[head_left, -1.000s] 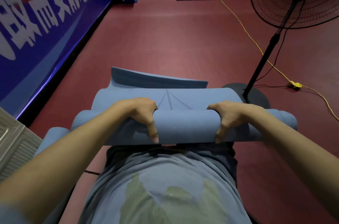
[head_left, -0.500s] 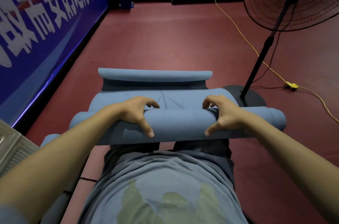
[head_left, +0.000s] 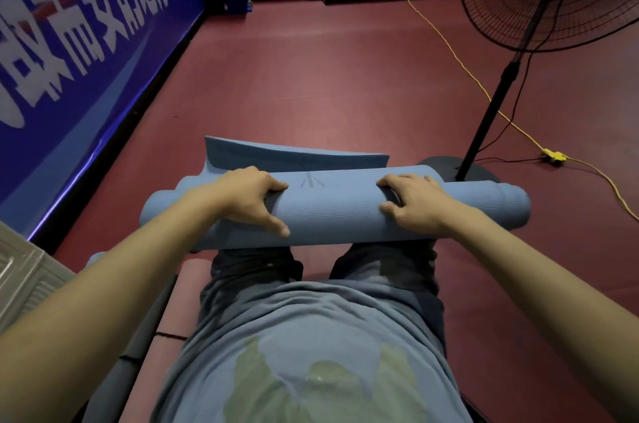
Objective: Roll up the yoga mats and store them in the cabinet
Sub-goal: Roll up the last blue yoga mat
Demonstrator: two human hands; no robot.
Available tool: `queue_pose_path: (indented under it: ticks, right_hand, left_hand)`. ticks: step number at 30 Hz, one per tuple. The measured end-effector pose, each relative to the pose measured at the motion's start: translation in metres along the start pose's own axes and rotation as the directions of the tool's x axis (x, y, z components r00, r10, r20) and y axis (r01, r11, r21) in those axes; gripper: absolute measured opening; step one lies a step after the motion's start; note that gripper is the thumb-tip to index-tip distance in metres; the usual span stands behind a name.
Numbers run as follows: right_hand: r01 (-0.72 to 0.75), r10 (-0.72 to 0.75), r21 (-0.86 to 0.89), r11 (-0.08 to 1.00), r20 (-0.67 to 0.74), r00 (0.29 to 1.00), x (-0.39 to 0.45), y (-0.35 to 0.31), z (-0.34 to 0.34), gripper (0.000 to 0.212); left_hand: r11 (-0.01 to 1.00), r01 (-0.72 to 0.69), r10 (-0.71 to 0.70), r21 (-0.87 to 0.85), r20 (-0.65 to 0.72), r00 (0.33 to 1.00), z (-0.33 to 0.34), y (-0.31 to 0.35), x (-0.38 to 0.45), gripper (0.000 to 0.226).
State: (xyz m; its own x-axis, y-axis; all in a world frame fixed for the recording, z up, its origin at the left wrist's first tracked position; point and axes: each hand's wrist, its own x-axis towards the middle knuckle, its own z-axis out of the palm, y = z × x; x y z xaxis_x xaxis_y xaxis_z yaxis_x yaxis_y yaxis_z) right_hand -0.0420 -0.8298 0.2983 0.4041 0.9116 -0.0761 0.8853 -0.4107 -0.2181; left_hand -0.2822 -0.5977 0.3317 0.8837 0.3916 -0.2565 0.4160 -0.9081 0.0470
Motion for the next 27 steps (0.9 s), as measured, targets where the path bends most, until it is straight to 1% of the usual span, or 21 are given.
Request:
queue_pose_path:
  ticks: [3, 5, 7, 8, 10, 14, 19, 22, 25, 27]
  right_hand:
    - [0.041, -0.033, -0.107, 0.993, 0.08, 0.996, 0.004, -0.01, -0.012, 0.072]
    - [0.04, -0.015, -0.2, 0.979, 0.125, 0.992, 0.008, -0.018, -0.008, 0.087]
    - [0.025, 0.012, -0.299, 0.954, 0.12, 0.993, 0.014, -0.024, 0.004, 0.102]
    - [0.019, 0.014, -0.327, 0.945, 0.097, 0.995, 0.017, -0.025, 0.008, 0.104]
    - [0.014, 0.006, -0.319, 0.947, 0.059, 0.998, 0.019, -0.024, 0.011, 0.101]
    - [0.024, -0.018, -0.241, 0.97, 0.024, 1.0, 0.016, -0.018, 0.007, 0.092]
    - [0.023, -0.013, -0.171, 0.985, 0.057, 0.998, 0.01, -0.015, -0.007, 0.102]
    - [0.007, 0.012, -0.136, 0.991, 0.14, 0.99, 0.006, -0.011, -0.014, 0.107]
    - [-0.007, 0.036, -0.109, 0.994, 0.264, 0.964, 0.0, -0.008, -0.019, 0.114]
    - [-0.007, 0.038, -0.097, 0.995, 0.317, 0.948, -0.006, -0.006, -0.022, 0.118]
  left_hand:
    - [0.99, 0.041, -0.046, 0.138, 0.038, 0.998, 0.013, 0.013, 0.007, 0.1]
    - [0.975, 0.048, -0.047, 0.217, -0.006, 0.999, 0.025, 0.017, 0.014, 0.109]
    - [0.975, 0.039, -0.031, 0.217, -0.037, 0.999, 0.029, 0.014, 0.019, 0.11]
    - [0.978, 0.032, -0.025, 0.204, -0.037, 0.999, 0.028, 0.011, 0.021, 0.109]
    - [0.981, 0.037, -0.032, 0.189, -0.027, 0.999, 0.025, 0.008, 0.021, 0.103]
    - [0.968, 0.053, -0.052, 0.244, -0.009, 0.999, 0.019, 0.015, 0.02, 0.094]
    - [0.969, 0.047, -0.065, 0.242, 0.066, 0.996, 0.001, 0.023, 0.019, 0.093]
    - [0.977, 0.033, -0.063, 0.21, 0.137, 0.989, -0.005, 0.032, 0.017, 0.092]
    - [0.986, 0.027, -0.061, 0.165, 0.205, 0.977, -0.003, 0.037, 0.013, 0.094]
    - [0.988, 0.019, -0.057, 0.156, 0.244, 0.968, 0.0, 0.041, 0.007, 0.093]
